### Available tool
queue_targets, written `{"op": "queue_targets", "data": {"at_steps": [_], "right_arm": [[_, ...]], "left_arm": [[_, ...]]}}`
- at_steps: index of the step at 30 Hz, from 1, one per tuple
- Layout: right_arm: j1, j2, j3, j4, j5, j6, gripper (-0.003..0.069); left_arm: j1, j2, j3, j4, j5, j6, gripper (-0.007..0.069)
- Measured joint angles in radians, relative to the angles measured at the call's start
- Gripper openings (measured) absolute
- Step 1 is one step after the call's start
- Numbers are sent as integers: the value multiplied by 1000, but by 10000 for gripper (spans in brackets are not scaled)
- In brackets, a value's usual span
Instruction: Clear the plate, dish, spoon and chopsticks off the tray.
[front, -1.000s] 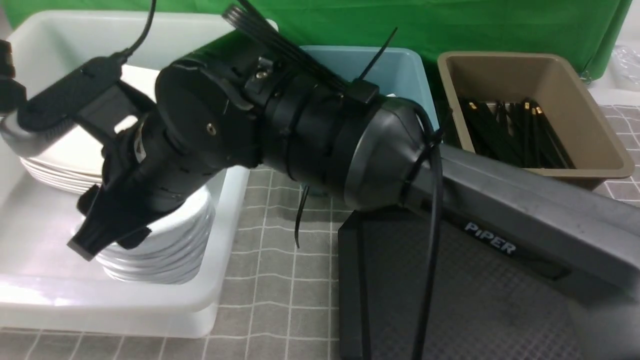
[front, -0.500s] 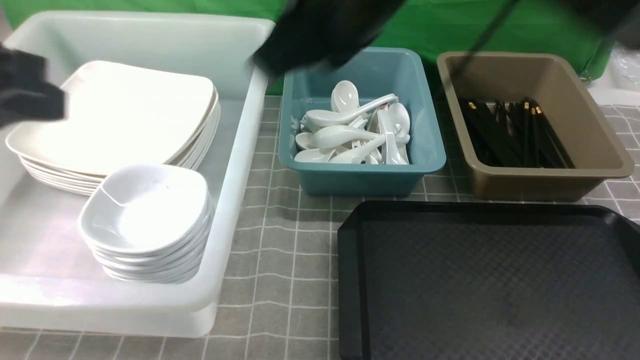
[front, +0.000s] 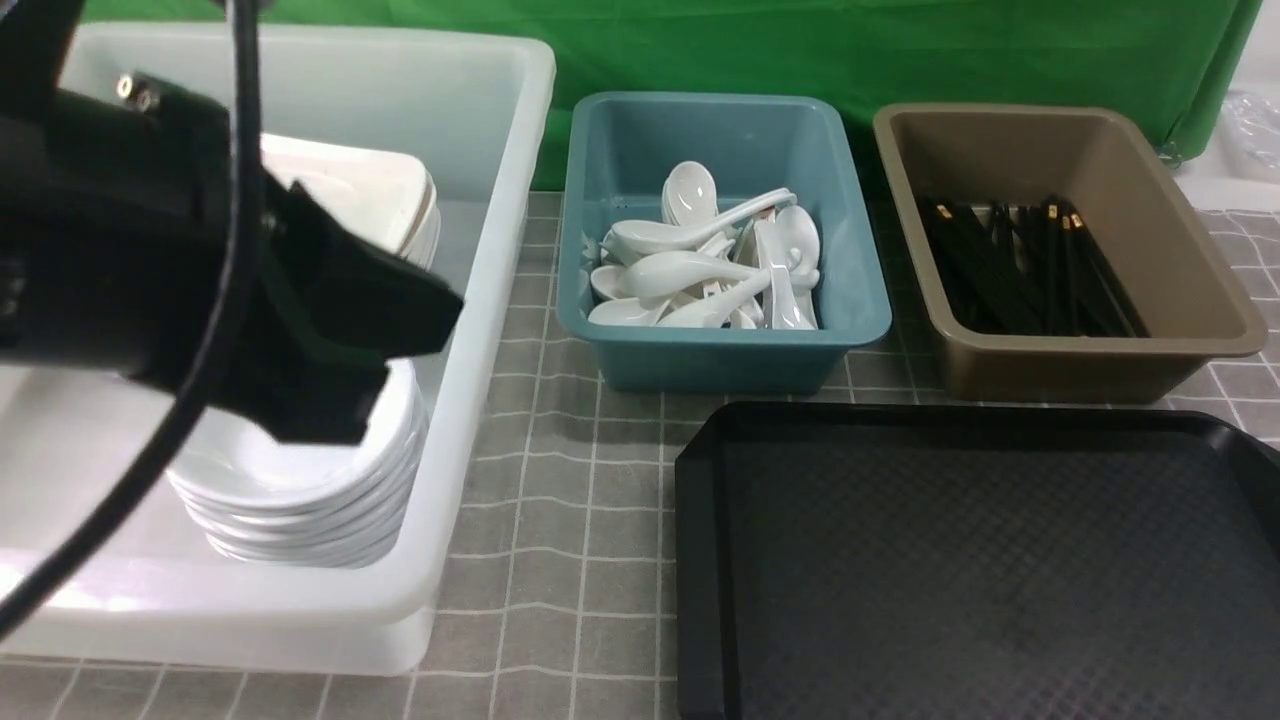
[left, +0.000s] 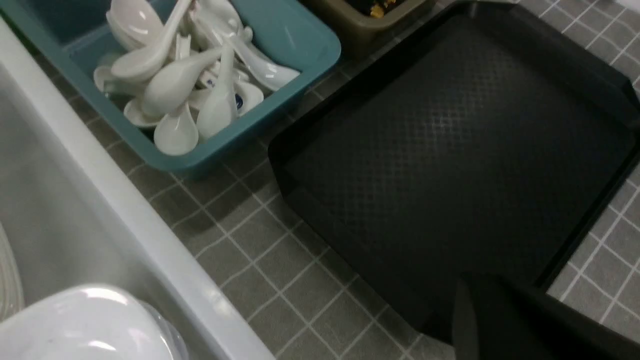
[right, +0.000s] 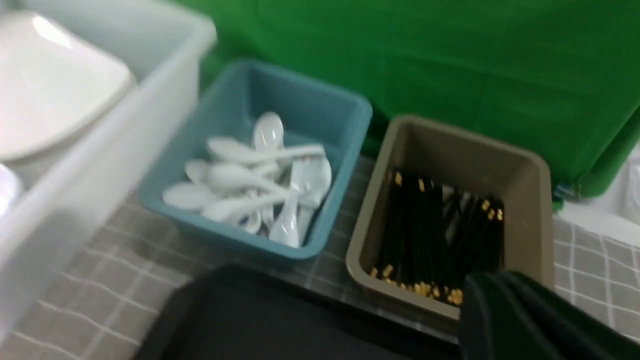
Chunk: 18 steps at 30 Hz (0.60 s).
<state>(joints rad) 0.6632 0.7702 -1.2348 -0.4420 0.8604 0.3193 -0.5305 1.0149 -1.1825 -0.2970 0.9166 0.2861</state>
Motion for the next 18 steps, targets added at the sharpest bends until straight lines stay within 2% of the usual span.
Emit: {"op": "queue_targets", "data": {"at_steps": [3, 5, 10, 18], "right_arm": [[-1, -180, 172, -21, -102, 54, 20], [-1, -399, 379, -58, -216, 107, 20], [-1, -732, 672, -84, -349, 134, 20], [-1, -695, 768, -53, -412, 134, 44]], "left_arm": [[-1, 4, 0, -4, -29, 0, 4], [-1, 16, 0, -10, -52, 1, 4], [-1, 60, 0, -11, -89, 2, 4], [-3, 121, 0, -29, -147, 2, 4]]}}
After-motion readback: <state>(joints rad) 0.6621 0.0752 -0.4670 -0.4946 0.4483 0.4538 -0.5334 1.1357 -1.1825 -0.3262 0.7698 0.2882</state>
